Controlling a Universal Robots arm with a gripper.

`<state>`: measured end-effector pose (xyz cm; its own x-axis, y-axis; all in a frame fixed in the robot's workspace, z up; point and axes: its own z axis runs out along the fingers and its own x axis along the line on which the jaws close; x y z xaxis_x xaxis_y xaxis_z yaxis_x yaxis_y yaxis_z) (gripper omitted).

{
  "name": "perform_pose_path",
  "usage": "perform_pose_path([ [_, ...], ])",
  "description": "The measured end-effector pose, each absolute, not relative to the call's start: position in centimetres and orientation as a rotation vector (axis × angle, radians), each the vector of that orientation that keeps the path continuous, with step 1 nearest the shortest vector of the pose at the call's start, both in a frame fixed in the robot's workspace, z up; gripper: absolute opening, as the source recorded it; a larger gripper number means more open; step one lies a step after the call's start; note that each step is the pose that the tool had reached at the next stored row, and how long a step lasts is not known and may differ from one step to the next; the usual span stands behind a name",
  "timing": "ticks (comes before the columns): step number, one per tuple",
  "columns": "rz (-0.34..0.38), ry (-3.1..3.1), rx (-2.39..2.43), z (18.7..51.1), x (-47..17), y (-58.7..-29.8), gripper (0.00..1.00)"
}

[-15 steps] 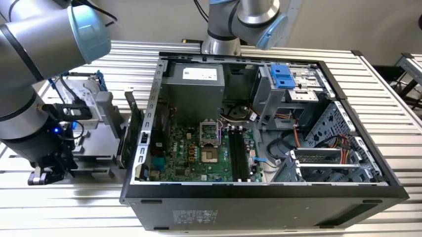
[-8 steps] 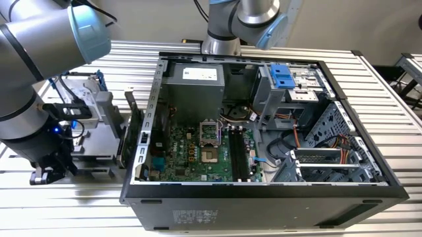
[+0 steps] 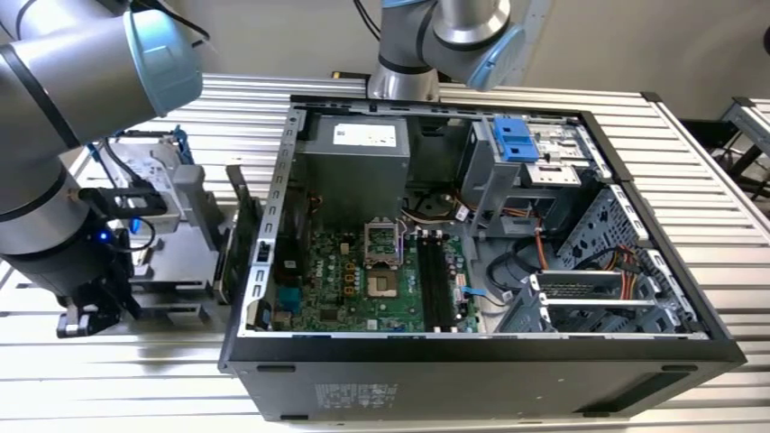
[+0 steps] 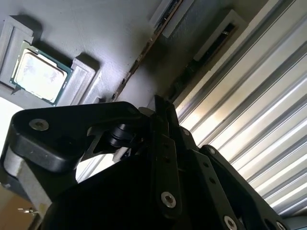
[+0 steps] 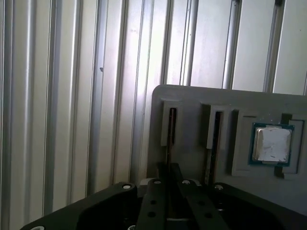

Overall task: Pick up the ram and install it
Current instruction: 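Pick up the ram and move it above insertion slot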

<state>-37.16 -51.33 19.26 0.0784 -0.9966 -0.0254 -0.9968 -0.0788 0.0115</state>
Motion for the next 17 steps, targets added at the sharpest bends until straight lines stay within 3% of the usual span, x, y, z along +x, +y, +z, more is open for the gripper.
perform_pose_path([
  [17, 0.042, 2.096, -2.329, 20.5, -37.2, -51.3, 0.0],
])
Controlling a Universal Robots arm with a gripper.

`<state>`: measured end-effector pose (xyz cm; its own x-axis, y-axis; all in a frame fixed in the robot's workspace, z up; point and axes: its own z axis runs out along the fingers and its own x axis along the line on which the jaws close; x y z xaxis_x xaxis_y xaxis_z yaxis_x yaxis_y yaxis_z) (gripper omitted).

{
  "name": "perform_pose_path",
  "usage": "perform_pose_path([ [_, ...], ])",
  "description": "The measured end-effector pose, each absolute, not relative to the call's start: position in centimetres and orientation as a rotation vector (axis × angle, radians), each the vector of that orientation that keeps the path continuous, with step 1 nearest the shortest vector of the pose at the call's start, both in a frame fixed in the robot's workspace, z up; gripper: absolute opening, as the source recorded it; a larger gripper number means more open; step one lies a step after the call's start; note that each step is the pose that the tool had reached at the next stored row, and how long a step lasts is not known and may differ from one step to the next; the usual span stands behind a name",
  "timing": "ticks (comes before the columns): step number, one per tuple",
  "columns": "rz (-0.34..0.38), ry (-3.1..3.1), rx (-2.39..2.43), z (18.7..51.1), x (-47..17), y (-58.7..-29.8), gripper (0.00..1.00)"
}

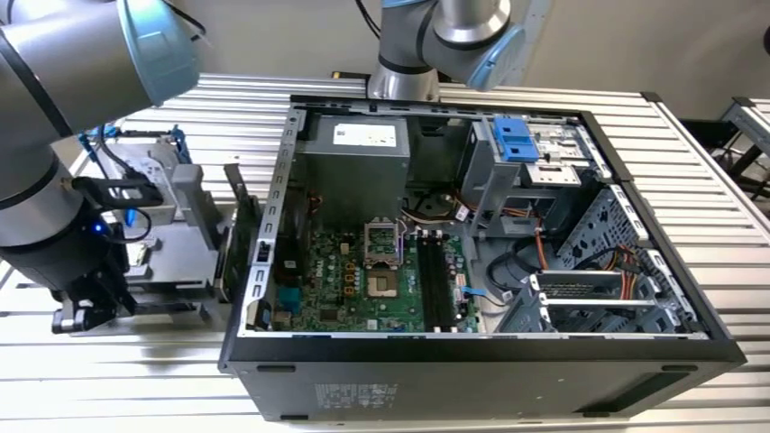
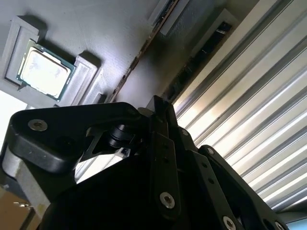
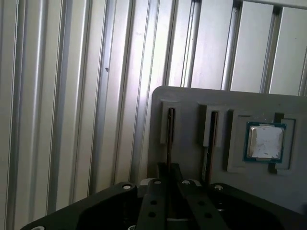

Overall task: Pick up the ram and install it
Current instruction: 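Pick up the ram and move it above insertion slot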

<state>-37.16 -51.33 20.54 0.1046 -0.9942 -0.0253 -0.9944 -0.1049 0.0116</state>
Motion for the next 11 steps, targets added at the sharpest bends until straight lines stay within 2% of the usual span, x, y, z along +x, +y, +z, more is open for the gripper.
perform_pose_path([
  [11, 0.041, 2.097, -2.328, 22.0, -37.2, -51.3, 0.0],
])
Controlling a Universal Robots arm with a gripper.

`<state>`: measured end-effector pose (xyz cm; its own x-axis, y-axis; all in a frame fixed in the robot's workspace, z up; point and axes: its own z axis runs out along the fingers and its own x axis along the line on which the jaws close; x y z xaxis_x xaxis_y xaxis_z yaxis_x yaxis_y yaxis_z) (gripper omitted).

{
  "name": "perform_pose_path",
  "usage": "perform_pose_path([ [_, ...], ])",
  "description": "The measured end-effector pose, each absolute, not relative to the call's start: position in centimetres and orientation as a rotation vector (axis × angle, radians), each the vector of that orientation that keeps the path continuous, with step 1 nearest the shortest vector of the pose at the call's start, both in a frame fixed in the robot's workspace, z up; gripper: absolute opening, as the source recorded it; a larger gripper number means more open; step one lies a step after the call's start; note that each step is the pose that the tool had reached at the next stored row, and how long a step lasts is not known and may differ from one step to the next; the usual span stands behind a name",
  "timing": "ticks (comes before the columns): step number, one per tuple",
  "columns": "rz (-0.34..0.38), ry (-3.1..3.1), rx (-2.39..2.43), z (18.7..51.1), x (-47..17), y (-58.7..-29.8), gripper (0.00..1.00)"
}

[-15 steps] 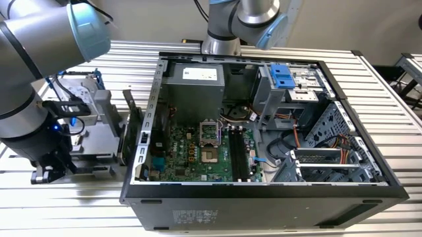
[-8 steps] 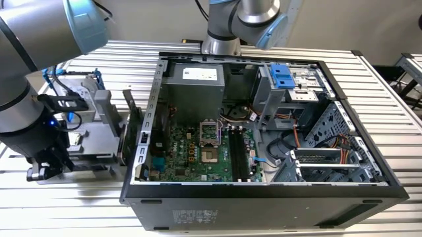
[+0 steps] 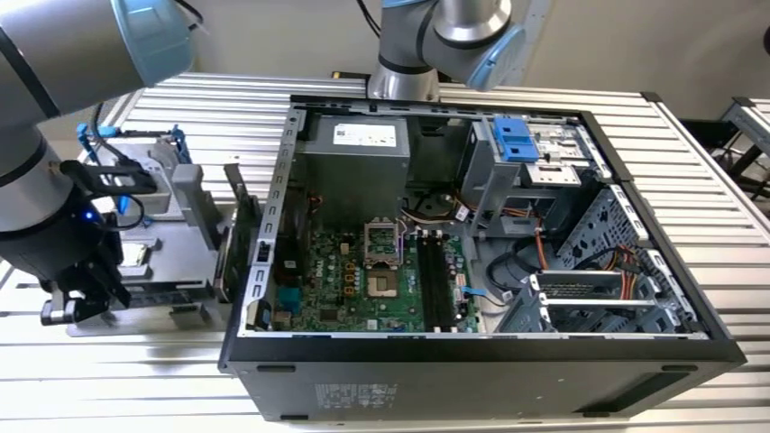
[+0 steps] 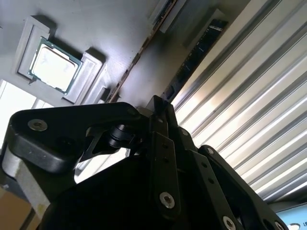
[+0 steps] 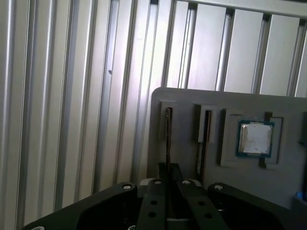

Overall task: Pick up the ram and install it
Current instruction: 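Pick up the ram and move it above insertion slot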

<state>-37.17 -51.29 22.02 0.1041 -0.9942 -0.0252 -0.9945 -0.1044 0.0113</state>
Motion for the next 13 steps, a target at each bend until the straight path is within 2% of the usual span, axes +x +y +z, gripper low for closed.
perform_pose_path([
  [13, 0.041, 2.097, -2.328, 23.6, -37.2, -51.3, 0.0],
])
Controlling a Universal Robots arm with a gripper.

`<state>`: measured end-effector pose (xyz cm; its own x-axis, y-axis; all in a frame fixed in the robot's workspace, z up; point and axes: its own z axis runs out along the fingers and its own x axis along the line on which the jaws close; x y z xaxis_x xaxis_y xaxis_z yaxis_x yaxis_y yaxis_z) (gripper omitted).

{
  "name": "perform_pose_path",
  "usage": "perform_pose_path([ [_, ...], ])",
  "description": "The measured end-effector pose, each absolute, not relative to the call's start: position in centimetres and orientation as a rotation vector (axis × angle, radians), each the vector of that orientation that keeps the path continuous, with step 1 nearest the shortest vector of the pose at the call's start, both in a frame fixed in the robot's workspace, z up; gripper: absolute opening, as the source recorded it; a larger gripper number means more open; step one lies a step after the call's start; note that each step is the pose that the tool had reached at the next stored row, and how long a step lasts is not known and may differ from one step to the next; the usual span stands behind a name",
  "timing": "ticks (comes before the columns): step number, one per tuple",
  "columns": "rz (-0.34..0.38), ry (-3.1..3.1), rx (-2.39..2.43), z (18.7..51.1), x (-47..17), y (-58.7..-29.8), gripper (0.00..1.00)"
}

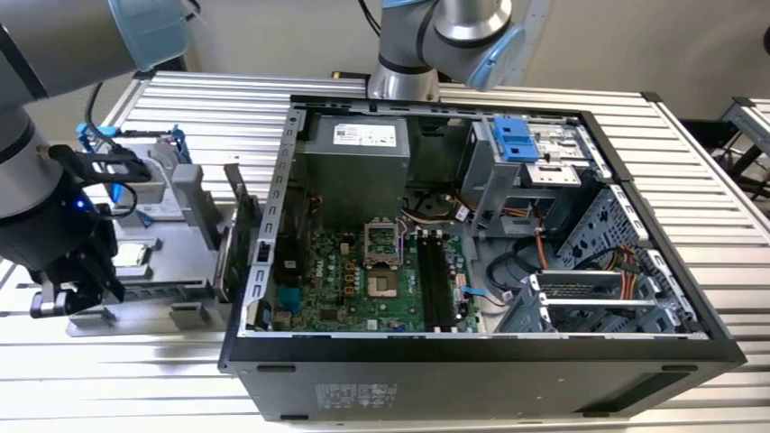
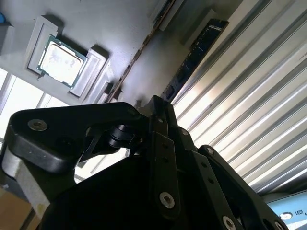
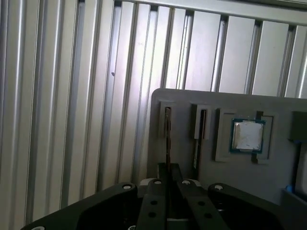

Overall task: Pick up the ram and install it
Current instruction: 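Pick up the ram and move it above insertion slot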

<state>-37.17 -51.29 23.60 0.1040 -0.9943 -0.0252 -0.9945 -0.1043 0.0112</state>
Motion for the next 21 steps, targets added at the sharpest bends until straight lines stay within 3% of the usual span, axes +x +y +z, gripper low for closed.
perform_pose_path([
  [21, 0.041, 2.097, -2.328, 25.7, -37.2, -51.3, 0.0],
])
